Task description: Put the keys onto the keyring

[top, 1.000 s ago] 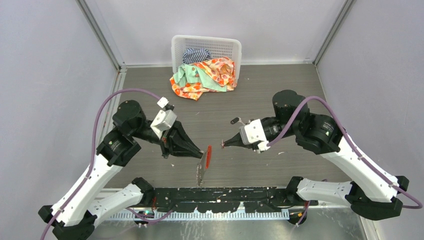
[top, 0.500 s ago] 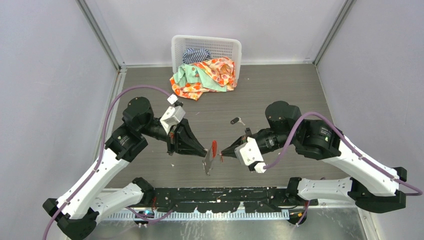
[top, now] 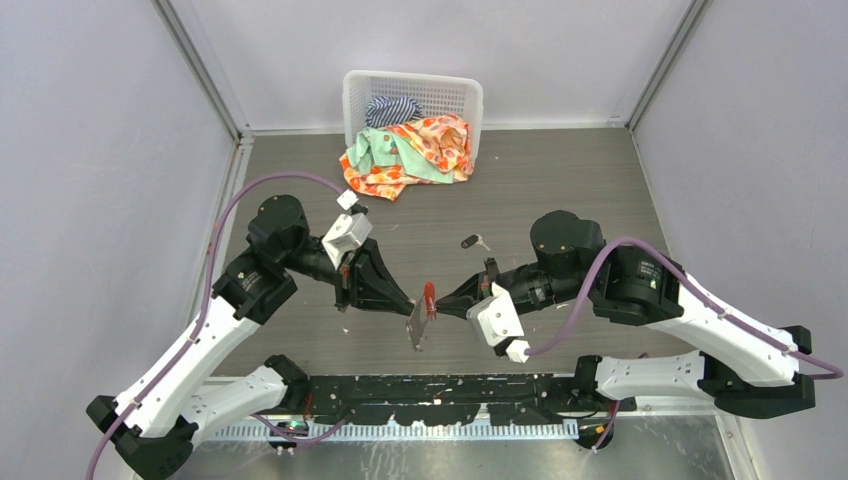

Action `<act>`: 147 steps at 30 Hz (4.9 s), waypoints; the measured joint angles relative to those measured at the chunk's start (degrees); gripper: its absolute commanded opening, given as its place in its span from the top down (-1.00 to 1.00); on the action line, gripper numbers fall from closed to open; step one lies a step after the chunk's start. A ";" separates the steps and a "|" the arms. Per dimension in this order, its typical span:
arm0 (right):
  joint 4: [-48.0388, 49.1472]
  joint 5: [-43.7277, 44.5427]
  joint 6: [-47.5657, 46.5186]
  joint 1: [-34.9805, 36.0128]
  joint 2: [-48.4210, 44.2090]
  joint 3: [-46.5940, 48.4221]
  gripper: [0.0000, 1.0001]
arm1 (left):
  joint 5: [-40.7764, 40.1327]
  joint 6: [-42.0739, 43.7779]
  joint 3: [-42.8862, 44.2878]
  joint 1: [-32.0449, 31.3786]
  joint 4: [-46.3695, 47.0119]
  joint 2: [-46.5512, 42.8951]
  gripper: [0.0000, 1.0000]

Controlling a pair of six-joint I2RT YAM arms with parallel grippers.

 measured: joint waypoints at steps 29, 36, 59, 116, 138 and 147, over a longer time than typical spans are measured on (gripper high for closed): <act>1.68 1.51 -1.36 1.79 1.18 0.00 0.98 | 0.15 0.81 0.00 0.00 -0.24 0.39 0.99; 2.10 1.57 -1.33 1.81 1.18 0.00 0.98 | 0.20 1.79 0.02 0.00 -0.44 0.39 0.99; 4.39 1.31 -1.20 1.92 1.68 0.02 0.98 | 0.17 3.74 0.15 0.07 -2.64 0.39 0.99; 11.89 4.17 8.72 -0.79 -4.07 -7.93 0.98 | 1.01 6.25 1.99 0.13 -4.74 0.46 0.99; 10.60 0.59 6.64 -0.79 -2.16 -8.00 0.98 | -0.55 4.33 2.05 0.13 -3.78 1.40 0.99; 10.64 0.66 6.62 -0.79 -2.27 -8.00 0.98 | -0.59 4.57 2.05 0.13 -3.87 1.40 1.00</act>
